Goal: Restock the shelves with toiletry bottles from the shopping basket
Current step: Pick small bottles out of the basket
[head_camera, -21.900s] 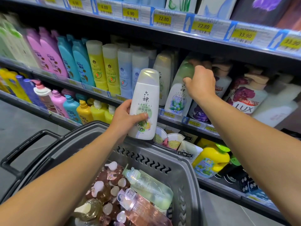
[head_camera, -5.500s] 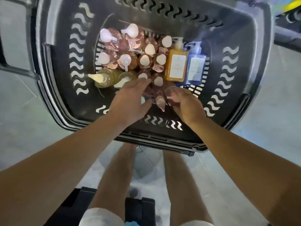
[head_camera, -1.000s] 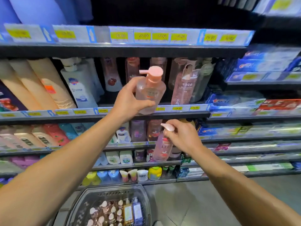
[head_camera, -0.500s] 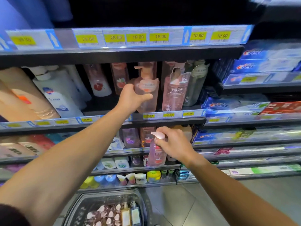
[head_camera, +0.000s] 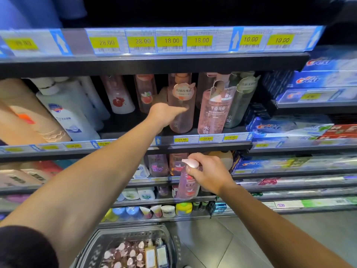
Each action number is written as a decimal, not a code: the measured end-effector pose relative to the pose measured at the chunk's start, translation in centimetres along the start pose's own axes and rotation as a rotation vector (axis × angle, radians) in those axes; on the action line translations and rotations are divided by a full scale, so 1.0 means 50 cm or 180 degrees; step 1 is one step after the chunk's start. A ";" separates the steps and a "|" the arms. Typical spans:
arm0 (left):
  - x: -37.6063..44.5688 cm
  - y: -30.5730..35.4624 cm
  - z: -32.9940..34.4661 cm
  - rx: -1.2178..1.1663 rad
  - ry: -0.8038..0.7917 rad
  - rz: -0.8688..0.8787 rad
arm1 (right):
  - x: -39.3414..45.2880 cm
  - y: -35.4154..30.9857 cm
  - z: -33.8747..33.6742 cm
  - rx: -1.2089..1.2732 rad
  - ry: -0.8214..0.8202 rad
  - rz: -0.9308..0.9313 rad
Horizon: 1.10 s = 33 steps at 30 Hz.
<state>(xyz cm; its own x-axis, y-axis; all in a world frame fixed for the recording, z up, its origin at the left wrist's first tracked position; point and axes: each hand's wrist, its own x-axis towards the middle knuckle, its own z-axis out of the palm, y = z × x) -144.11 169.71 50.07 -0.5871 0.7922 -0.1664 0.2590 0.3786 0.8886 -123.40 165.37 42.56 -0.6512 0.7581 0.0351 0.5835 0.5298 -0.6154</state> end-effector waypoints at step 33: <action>-0.244 -0.175 -0.120 -0.0871 -0.1593 0.0895 | 0.010 -0.167 -0.102 0.0852 0.1230 -0.0333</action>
<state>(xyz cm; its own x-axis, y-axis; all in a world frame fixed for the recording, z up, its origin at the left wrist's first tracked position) -143.81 153.86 46.88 -0.0785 0.9964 -0.0315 0.1068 0.0399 0.9935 -126.15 163.27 51.72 -0.4421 0.8186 0.3667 0.3459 0.5328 -0.7723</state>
